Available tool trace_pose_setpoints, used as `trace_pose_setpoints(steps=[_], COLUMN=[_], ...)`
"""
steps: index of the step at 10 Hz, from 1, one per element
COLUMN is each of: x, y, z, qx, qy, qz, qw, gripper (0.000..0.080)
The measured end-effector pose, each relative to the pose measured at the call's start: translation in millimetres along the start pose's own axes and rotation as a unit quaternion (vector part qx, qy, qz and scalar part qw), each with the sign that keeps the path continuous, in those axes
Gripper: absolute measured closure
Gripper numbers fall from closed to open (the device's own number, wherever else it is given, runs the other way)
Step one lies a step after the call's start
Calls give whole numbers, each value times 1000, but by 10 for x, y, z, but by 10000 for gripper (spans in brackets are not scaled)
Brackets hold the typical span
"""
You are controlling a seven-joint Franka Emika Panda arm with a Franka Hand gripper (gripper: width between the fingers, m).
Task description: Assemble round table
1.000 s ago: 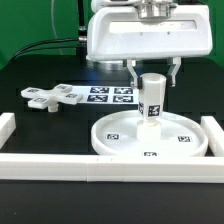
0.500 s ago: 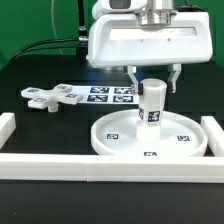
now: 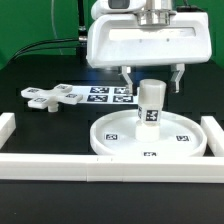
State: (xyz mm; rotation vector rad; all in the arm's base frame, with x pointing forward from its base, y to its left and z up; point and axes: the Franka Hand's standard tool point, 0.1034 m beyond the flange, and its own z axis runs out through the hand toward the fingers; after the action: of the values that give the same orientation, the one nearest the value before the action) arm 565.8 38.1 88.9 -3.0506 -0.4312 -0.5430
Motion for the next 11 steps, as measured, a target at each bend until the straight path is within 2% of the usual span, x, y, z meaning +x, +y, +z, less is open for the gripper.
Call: trace_pose_setpoints(steps=[5,9,10,11], x=[124,86,31,-22], y=[68,54,134,168], z=[-231,-196,-137,-95], qx=[3,6,1,1], qy=[-11,-20,-15,-20], qz=[2,0,-6,-2], qw=[1000,1000,1000,1000], gripper=[150,150,150,150])
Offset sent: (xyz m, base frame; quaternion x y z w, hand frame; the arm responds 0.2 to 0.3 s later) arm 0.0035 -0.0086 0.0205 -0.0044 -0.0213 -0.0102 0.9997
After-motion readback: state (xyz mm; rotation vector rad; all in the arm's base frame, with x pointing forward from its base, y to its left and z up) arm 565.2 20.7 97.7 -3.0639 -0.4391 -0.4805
